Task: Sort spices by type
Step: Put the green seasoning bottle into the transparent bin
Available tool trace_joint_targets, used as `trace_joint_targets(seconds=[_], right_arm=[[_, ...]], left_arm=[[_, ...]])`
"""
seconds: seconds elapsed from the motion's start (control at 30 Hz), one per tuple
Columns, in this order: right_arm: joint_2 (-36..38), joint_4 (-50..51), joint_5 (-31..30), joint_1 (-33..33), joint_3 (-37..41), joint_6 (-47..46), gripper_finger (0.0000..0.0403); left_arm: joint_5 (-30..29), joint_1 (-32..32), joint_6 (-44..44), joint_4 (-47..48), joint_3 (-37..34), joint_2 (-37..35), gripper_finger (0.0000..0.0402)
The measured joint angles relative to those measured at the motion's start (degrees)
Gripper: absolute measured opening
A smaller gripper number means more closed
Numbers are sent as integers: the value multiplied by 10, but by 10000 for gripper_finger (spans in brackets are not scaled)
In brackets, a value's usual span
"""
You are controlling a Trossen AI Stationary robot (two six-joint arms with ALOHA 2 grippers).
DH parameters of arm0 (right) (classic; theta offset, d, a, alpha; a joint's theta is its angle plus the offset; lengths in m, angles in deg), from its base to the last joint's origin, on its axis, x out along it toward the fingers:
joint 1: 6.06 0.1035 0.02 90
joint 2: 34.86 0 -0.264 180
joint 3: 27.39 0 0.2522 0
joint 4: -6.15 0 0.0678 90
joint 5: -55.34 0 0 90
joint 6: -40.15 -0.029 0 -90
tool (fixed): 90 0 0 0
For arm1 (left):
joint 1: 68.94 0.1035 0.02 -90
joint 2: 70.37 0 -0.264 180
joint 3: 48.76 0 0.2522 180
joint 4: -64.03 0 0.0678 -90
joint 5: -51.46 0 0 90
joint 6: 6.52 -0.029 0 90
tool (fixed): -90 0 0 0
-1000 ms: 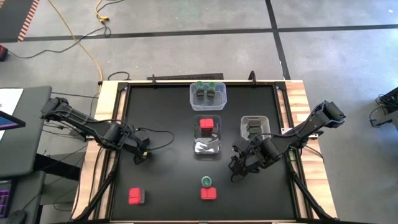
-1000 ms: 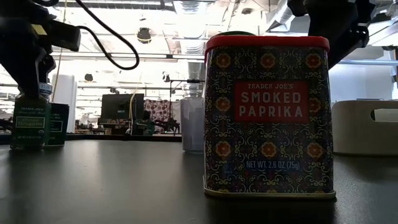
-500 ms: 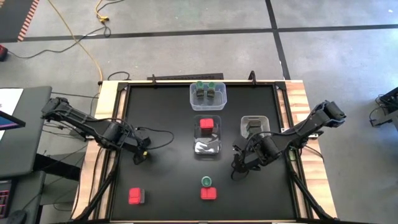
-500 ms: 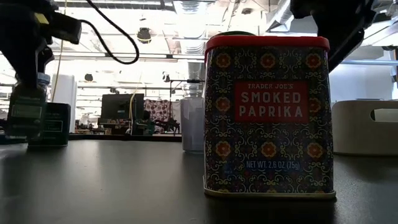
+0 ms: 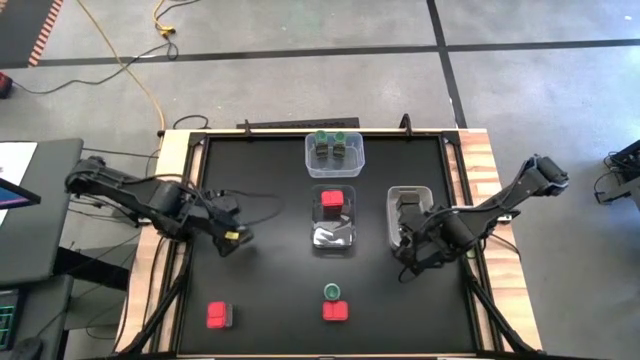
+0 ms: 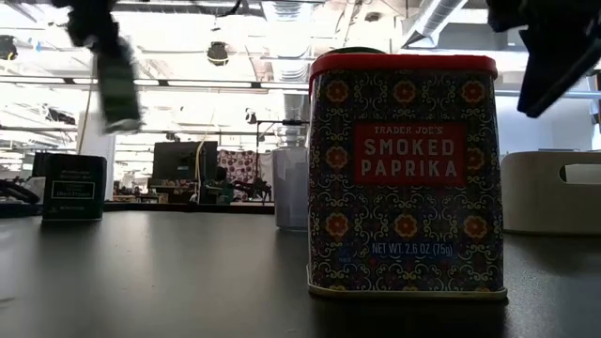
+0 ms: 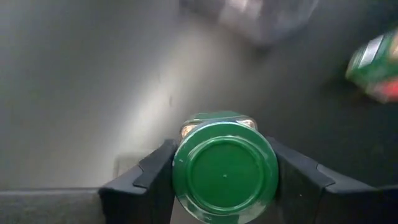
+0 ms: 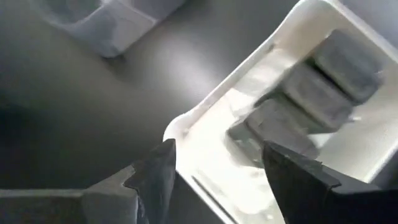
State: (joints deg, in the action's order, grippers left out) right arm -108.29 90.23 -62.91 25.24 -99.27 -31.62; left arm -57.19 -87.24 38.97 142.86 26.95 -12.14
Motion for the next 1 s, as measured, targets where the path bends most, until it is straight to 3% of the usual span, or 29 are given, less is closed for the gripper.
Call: trace_joint_targets(seconds=[0.17, 0.37, 0.7, 1.0], right_arm=[[63, -90, 0, 36, 85, -54, 265], [109, -164, 0, 72, 148, -103, 265], [153, -109, -7, 77, 151, -153, 265], [237, -116, -116, 76, 151, -183, 265]], left_arm=[[-12, 61, -85, -51, 45, 20, 199], [2, 152, -228, -73, 136, 113, 199], [84, 310, -481, -82, 372, 321, 204], [167, 390, -644, -85, 535, 494, 206]])
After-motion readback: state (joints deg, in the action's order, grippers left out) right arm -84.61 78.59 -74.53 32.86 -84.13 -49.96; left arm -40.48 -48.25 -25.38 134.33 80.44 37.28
